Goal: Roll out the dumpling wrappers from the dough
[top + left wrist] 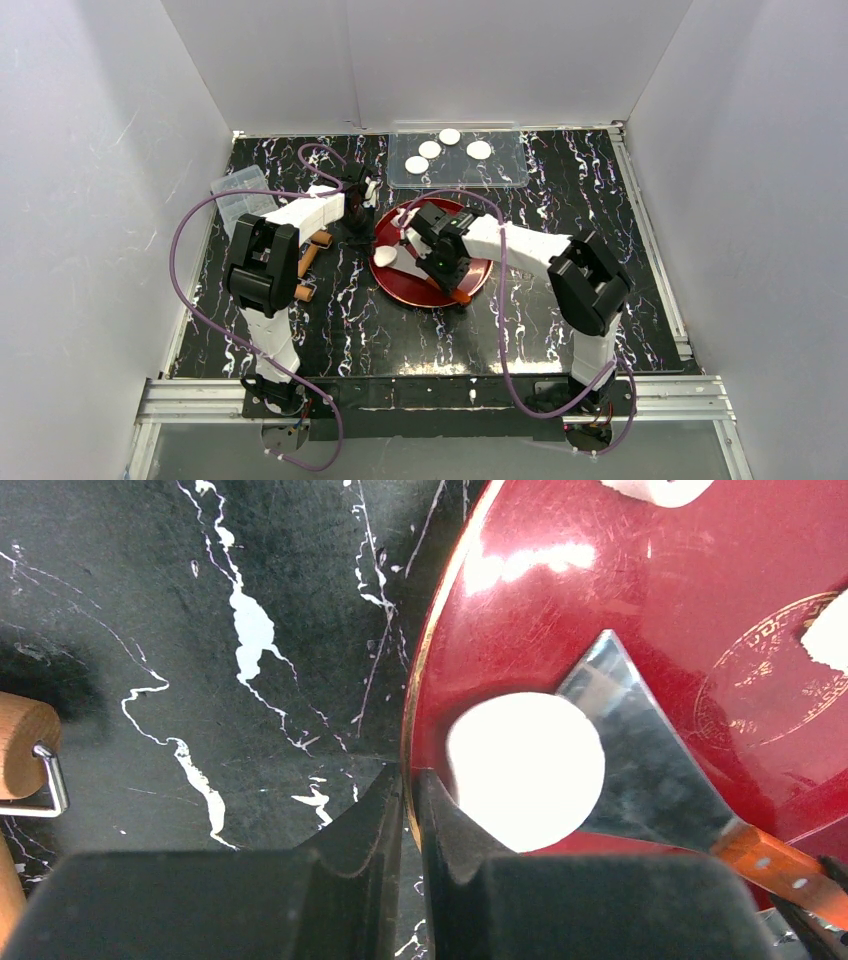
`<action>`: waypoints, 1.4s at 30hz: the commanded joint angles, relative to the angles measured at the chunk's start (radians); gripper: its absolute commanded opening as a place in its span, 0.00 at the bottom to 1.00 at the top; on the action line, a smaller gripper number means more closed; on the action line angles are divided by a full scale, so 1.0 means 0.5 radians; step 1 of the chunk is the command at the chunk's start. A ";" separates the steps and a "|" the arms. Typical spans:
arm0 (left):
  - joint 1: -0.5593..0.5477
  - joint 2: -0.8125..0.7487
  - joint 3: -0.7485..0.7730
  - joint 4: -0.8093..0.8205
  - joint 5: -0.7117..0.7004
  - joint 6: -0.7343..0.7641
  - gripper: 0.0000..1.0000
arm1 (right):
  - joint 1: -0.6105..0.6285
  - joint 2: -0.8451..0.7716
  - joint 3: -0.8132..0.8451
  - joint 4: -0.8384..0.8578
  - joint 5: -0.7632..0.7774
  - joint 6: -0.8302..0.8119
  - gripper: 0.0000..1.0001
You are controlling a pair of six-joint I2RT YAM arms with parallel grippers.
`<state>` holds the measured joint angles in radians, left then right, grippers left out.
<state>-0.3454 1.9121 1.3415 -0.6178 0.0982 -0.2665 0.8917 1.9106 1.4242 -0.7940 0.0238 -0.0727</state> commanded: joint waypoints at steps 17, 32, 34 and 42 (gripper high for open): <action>-0.010 -0.029 0.048 -0.099 0.031 0.060 0.00 | -0.149 -0.516 -0.187 0.126 -0.058 0.070 0.01; -0.008 -0.036 0.388 -0.283 0.023 0.202 0.36 | -0.625 -0.688 -0.064 0.041 0.134 0.019 0.01; -0.006 -0.034 0.506 -0.318 0.039 0.245 0.42 | -0.695 -0.688 -0.036 0.039 0.148 0.017 0.01; -0.040 0.276 1.205 -0.409 0.421 0.964 0.74 | -0.949 -0.647 0.076 0.004 0.179 0.035 0.01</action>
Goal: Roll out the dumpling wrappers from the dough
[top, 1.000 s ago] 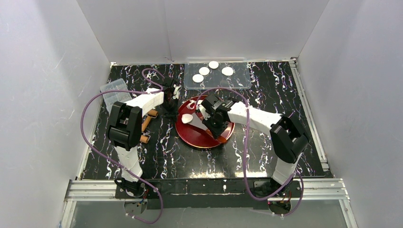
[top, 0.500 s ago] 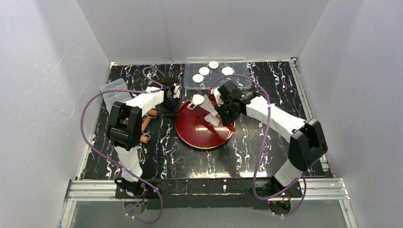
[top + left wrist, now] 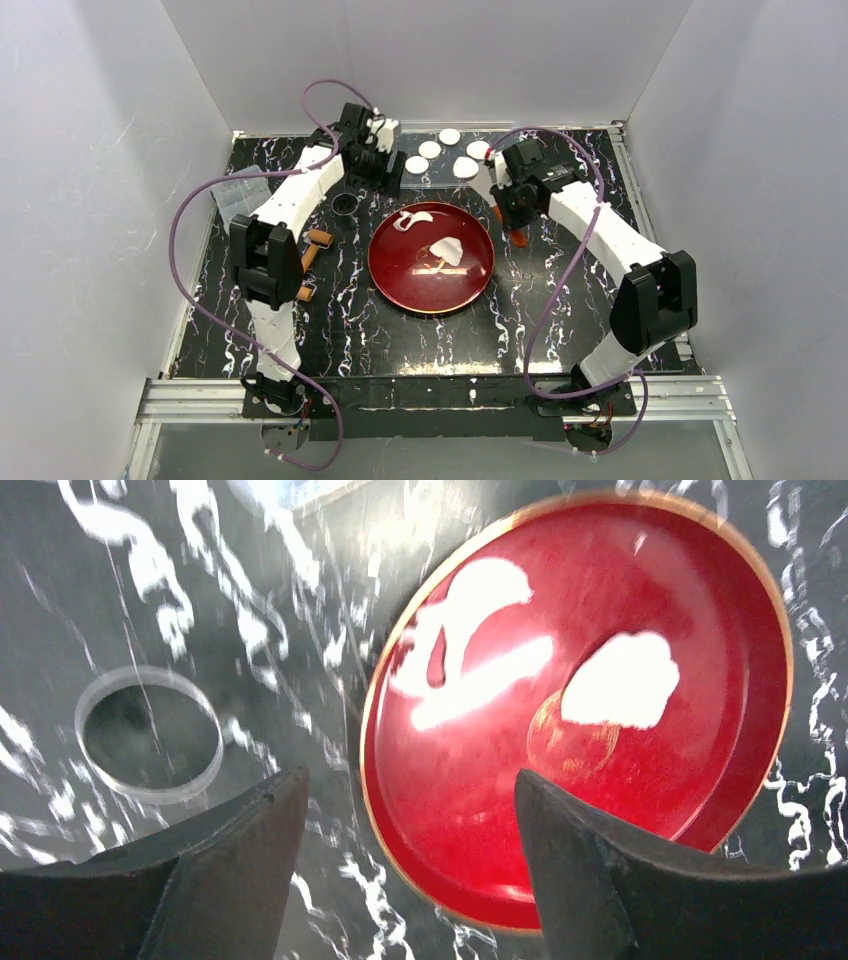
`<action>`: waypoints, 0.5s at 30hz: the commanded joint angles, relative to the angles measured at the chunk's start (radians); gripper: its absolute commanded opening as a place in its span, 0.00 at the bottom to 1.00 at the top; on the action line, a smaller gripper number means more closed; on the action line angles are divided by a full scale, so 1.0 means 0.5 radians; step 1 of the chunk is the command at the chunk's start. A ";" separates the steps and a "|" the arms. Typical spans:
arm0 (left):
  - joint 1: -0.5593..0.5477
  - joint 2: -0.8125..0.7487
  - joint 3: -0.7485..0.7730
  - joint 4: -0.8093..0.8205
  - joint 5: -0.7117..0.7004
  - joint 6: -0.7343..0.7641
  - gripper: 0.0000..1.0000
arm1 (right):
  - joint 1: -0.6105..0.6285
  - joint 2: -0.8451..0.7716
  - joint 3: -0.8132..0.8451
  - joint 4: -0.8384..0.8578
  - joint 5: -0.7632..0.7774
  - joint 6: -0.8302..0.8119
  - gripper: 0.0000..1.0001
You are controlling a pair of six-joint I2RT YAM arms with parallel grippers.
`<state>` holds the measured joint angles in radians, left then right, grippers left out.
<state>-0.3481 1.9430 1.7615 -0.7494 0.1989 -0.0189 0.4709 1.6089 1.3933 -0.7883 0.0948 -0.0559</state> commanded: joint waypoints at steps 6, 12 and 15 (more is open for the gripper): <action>-0.071 0.826 1.179 -0.367 0.078 0.853 0.75 | -0.261 0.020 0.195 0.000 0.047 0.016 0.01; -0.071 1.011 1.252 -0.021 -0.072 0.980 0.71 | -0.336 0.119 0.281 -0.009 0.025 0.047 0.01; -0.071 1.081 1.323 0.128 -0.060 1.113 0.69 | -0.342 0.151 0.283 -0.023 0.007 0.052 0.01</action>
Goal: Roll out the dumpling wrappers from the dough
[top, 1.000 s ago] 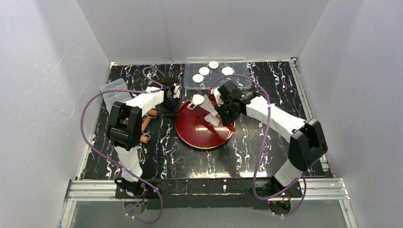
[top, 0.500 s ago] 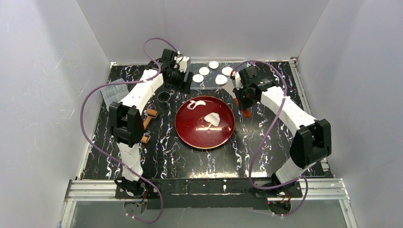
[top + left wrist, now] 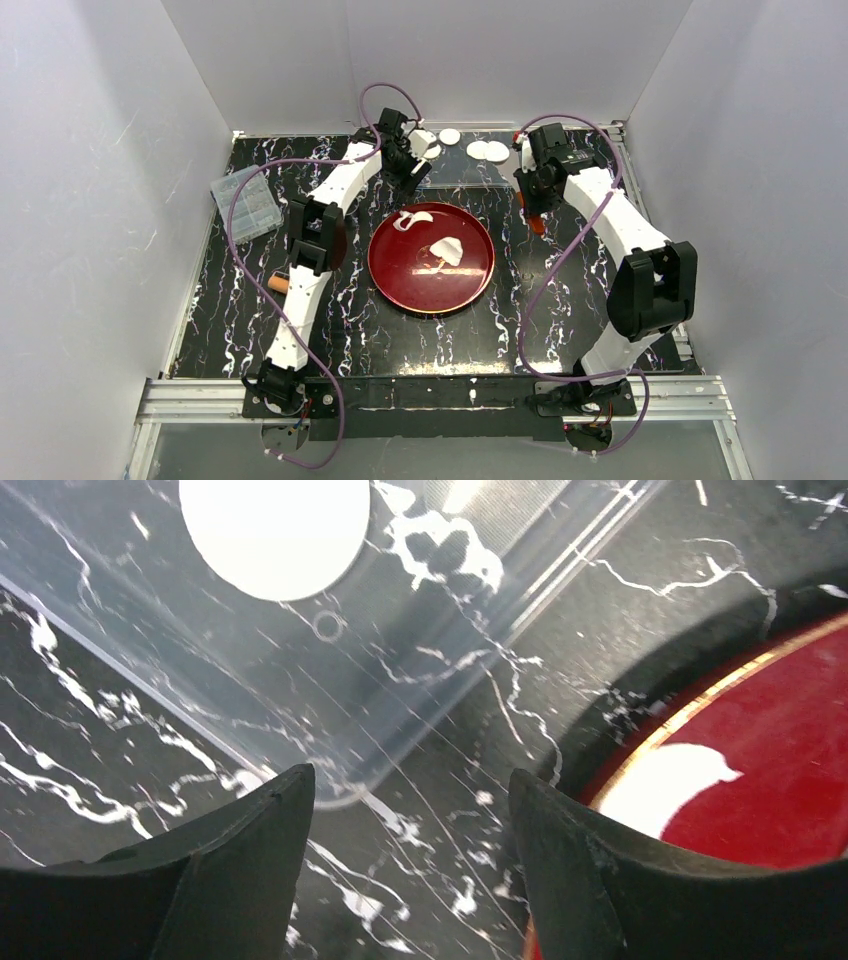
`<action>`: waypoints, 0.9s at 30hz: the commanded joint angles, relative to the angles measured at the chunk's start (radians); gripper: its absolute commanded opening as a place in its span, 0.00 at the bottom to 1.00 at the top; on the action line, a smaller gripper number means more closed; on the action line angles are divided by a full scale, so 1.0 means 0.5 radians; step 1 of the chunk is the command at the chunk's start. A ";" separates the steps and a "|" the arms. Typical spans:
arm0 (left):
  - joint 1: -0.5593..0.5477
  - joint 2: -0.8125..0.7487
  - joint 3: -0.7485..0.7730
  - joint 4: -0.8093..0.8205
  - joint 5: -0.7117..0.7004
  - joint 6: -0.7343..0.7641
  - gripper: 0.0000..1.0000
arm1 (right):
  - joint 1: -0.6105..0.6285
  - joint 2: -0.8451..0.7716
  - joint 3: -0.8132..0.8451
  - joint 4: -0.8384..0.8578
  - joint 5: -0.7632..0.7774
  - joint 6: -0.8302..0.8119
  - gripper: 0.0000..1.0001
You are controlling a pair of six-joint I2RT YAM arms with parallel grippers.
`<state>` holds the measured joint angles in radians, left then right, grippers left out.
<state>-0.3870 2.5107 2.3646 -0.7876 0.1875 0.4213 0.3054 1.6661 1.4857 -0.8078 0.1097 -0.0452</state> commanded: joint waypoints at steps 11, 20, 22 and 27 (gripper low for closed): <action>0.010 0.119 0.116 0.224 0.075 0.691 0.63 | -0.012 0.037 0.046 -0.021 0.001 0.042 0.01; 0.011 0.043 0.005 0.067 0.319 0.722 0.61 | -0.012 0.079 0.131 -0.065 -0.002 0.024 0.01; 0.013 0.046 0.011 0.014 0.358 0.747 0.62 | -0.012 0.077 0.131 -0.064 0.007 0.023 0.01; 0.018 0.121 0.114 -0.063 0.339 0.756 0.53 | -0.012 0.062 0.109 -0.064 0.007 0.020 0.01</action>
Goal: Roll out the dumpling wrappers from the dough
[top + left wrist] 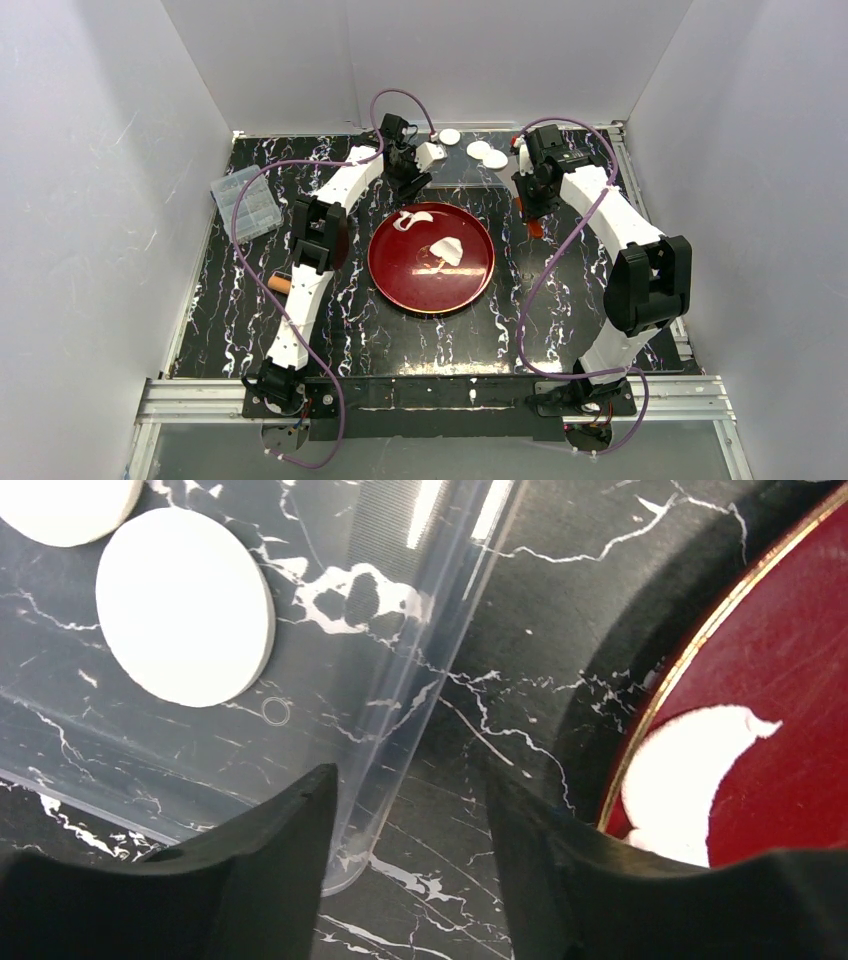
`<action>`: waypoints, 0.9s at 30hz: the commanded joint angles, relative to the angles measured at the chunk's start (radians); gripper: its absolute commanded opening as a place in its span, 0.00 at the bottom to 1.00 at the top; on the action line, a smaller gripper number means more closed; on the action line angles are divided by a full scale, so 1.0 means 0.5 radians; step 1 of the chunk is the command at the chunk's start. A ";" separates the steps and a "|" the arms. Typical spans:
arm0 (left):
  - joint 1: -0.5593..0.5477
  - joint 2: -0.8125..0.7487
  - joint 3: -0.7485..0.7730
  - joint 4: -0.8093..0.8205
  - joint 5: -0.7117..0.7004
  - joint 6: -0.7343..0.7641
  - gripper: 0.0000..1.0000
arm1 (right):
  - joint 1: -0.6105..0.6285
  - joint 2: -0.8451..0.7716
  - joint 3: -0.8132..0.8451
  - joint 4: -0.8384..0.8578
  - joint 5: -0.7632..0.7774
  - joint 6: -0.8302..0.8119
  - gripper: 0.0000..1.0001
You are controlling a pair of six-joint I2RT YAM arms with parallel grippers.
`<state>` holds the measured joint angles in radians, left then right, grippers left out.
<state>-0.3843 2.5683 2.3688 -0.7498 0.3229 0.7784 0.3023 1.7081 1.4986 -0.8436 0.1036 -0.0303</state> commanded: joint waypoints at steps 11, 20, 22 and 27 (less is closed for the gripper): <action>0.002 -0.031 -0.017 -0.289 0.197 0.267 0.33 | -0.005 0.039 0.162 -0.044 0.073 -0.022 0.01; 0.002 -0.133 -0.141 -0.310 0.330 0.417 0.22 | -0.003 0.032 0.160 -0.066 0.038 -0.023 0.01; 0.002 -0.142 -0.166 -0.334 0.331 0.459 0.16 | -0.003 0.030 0.157 -0.079 0.041 -0.020 0.01; 0.002 -0.225 -0.294 -0.355 0.368 0.599 0.08 | 0.001 0.006 0.122 -0.085 0.032 -0.016 0.01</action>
<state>-0.3809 2.5362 2.2898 -0.8314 0.4549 1.0084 0.3023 1.7275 1.5368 -0.8886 0.1249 -0.0334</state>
